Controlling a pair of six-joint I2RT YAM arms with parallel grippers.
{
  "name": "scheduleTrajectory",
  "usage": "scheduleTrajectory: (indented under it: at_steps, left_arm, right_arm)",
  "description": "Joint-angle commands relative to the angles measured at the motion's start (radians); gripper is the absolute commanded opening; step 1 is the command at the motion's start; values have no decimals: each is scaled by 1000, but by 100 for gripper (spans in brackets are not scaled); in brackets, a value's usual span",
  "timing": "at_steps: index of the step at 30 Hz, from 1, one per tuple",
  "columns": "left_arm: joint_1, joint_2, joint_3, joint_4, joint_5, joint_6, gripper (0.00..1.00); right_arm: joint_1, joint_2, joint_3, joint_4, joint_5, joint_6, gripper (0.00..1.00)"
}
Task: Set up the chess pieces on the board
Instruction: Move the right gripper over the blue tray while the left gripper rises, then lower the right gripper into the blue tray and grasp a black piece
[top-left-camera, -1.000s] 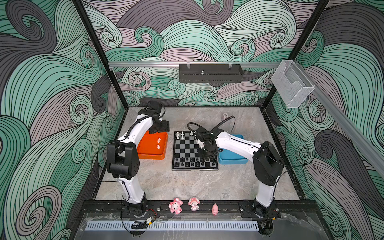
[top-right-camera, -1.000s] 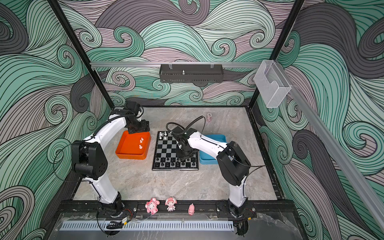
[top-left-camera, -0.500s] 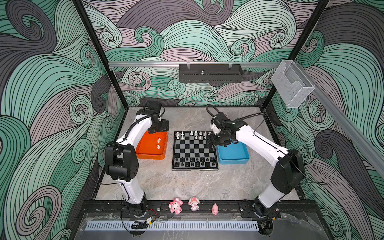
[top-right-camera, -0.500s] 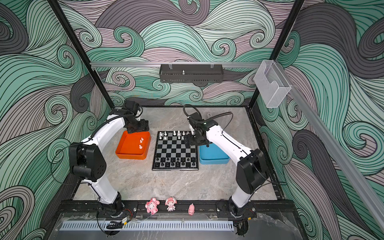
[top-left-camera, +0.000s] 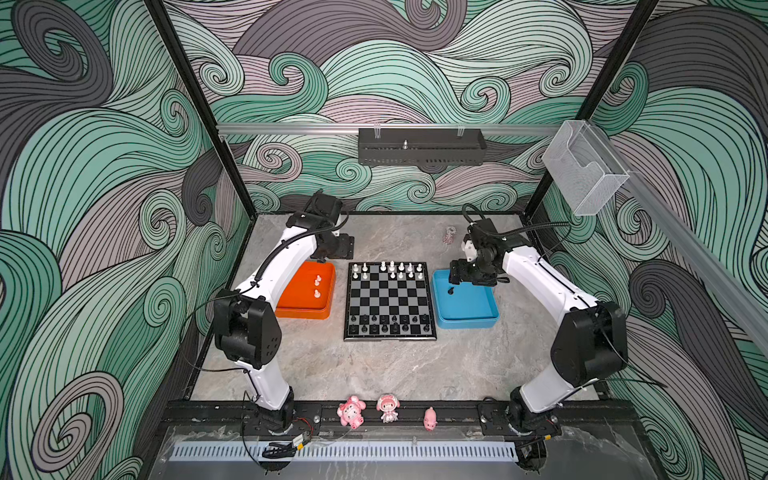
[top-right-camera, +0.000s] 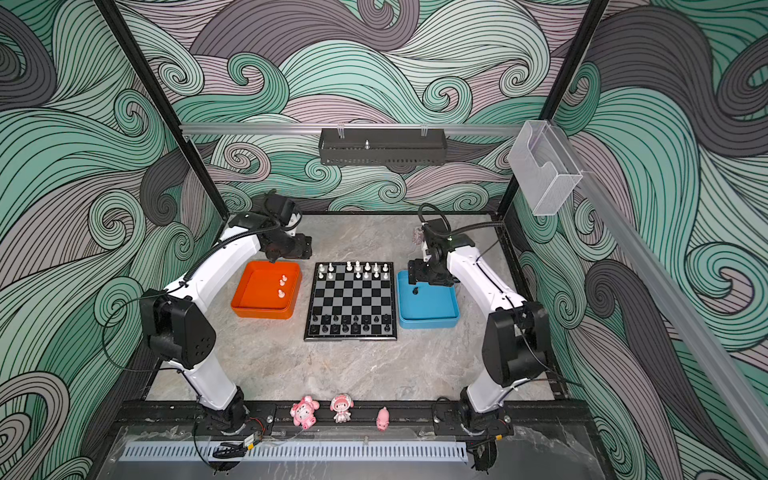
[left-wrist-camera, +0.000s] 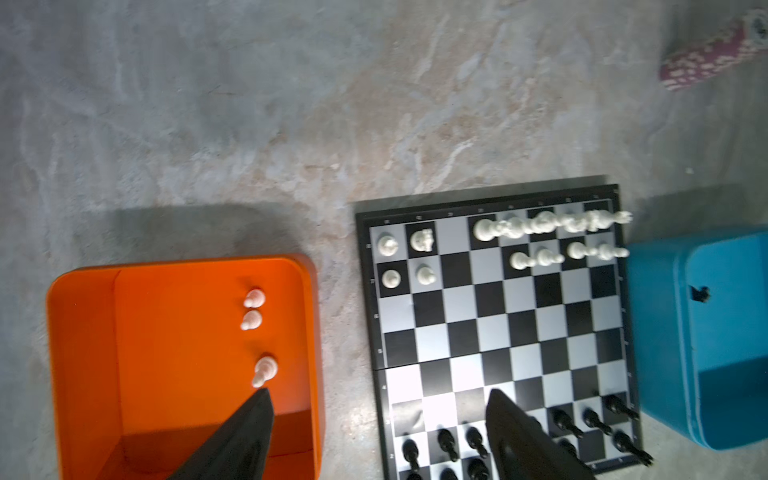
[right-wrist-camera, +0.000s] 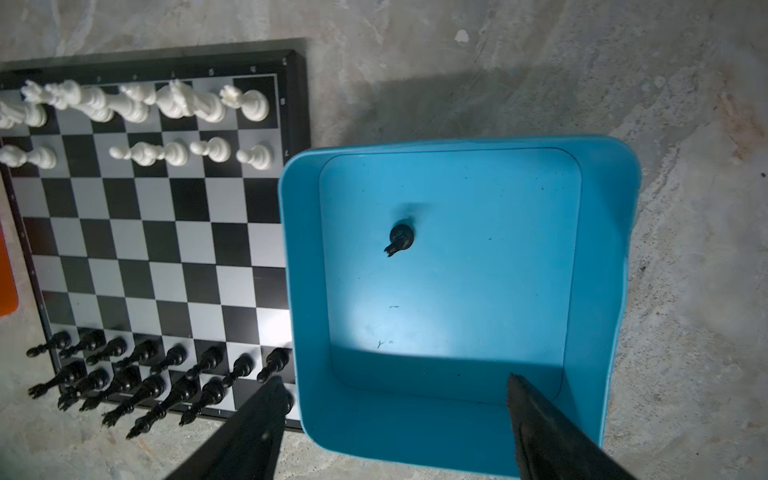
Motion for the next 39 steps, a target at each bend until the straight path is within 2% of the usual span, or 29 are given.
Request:
scheduleTrajectory:
  at_steps: [1,4,7,15,18,27,33,39]
  left_arm:
    - [-36,50,36,-14,15,1,83]
    - [-45,66,52,-16,21,4,83]
    - [-45,67,57,-17,20,31,83]
    - [-45,70,41,-19,30,74,83]
    - [-51,68,22,-1,93,100,83]
    - [-91,70,-10,6,141,119,83]
    - [-91,67,-22,9,147,115,83]
    - [-91,65,-24,9,155,114,83]
  right_arm:
    - [-15,54,2,30,-29,72,74]
    - [-20,86,11,65,-34,144,65]
    - [-20,127,29,75,-25,208,62]
    - [-20,230,63,73,26,367,59]
    - [-20,252,70,72,32,402,56]
    - [-8,298,109,36,46,437,49]
    - [10,327,120,36,35,454,40]
    - [29,346,124,36,34,461,37]
